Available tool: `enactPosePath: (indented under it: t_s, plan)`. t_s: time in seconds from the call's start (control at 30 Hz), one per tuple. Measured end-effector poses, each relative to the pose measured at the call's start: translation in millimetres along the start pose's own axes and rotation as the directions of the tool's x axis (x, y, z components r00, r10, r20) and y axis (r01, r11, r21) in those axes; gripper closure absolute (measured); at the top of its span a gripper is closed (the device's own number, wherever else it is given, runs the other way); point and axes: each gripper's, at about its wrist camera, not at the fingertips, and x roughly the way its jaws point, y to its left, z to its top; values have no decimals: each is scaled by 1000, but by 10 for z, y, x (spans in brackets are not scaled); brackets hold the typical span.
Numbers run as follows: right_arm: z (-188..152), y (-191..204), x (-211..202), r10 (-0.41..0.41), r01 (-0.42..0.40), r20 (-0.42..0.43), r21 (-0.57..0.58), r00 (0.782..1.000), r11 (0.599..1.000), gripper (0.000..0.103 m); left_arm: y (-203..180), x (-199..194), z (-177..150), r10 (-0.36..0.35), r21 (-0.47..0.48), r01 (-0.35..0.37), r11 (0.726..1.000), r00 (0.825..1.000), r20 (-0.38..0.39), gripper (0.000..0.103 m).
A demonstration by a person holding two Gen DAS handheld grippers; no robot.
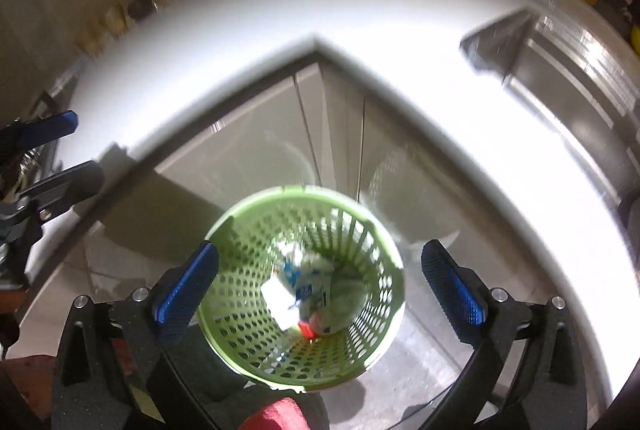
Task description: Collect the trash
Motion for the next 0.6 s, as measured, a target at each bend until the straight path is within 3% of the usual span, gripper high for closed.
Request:
enactPosePath:
  t_s: [0.27, 0.6]
  plan:
    - [320, -53, -537, 0, -3, 116, 19, 993, 1000, 2, 52, -253, 288, 25, 7, -26, 1000, 997, 72, 15]
    - [434, 34, -587, -10, 9, 138, 11, 990, 1000, 2, 75, -237, 317, 17, -17, -16, 1000, 997, 73, 13]
